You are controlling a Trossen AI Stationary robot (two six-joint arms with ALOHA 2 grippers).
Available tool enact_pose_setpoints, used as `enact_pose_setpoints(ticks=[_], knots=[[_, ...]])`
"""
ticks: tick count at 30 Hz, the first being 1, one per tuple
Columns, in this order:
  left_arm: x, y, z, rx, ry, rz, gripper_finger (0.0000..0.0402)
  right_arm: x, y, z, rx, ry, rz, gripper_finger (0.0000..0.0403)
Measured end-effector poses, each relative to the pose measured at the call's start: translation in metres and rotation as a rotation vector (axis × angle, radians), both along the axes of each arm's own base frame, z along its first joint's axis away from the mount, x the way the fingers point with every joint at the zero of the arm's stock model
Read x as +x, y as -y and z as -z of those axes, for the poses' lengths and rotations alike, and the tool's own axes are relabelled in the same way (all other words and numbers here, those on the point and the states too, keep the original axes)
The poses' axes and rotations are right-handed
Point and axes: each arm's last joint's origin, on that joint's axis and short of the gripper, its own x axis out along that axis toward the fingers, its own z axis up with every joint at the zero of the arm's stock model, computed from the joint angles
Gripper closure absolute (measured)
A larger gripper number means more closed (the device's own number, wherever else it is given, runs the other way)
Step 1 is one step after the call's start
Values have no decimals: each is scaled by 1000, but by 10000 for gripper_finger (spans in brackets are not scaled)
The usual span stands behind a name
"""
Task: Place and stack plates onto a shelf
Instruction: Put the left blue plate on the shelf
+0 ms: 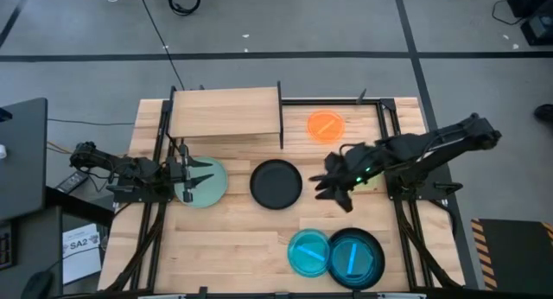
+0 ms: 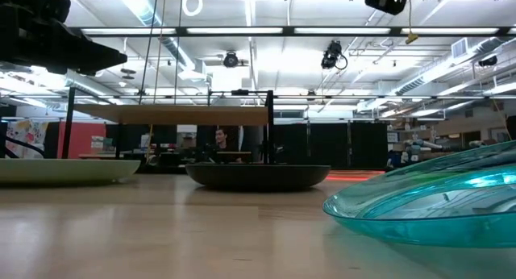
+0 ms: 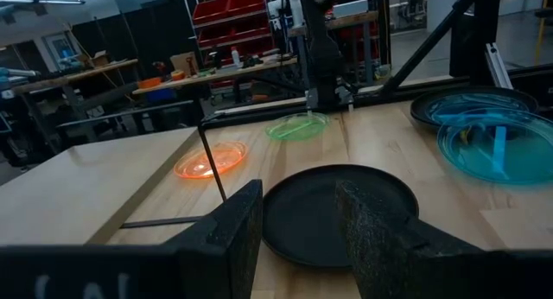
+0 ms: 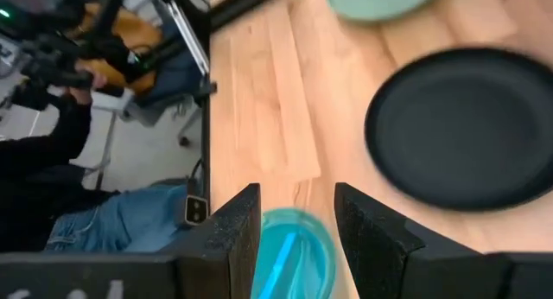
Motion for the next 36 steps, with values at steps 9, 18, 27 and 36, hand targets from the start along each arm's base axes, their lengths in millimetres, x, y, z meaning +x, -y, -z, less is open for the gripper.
enact_pose_setpoints(ticks=[9, 18, 27, 36], knots=[[0, 0, 0, 0, 0, 0, 246, 24, -20, 34, -15, -144, -57, 247], [0, 0, 0, 0, 0, 0, 246, 44, -31, 74, 41, -332, -57, 247], [0, 0, 0, 0, 0, 0, 246, 57, -39, 106, 90, -468, -108, 247], [0, 0, 0, 0, 0, 0, 246, 63, -46, 129, 105, -555, -142, 247]])
